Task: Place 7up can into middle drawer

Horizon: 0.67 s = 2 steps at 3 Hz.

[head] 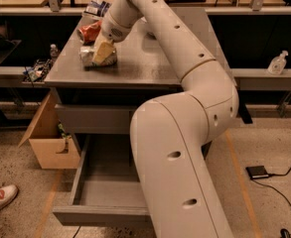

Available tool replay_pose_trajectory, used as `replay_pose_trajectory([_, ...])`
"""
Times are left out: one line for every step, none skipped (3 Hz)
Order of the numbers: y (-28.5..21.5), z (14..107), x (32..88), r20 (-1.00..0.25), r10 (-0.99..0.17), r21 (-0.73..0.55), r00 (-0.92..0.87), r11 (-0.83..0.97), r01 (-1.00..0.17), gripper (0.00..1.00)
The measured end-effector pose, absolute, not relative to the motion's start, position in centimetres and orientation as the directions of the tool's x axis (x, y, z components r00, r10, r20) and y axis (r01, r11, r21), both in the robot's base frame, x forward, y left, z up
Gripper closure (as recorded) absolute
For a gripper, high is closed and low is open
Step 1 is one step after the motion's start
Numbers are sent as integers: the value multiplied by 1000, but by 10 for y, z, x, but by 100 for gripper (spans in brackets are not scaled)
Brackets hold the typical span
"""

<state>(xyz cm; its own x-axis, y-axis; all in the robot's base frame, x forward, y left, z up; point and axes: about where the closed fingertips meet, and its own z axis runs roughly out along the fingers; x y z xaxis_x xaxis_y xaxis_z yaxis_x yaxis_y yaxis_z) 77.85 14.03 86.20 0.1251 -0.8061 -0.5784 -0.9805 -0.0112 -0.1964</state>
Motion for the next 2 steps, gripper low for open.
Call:
replay_pose_trajectory([136, 868, 778, -584, -802, -202, 125, -6, -979, 95])
replay_pose_trajectory([124, 888, 766, -588, -796, -224, 141, -7, -975, 100])
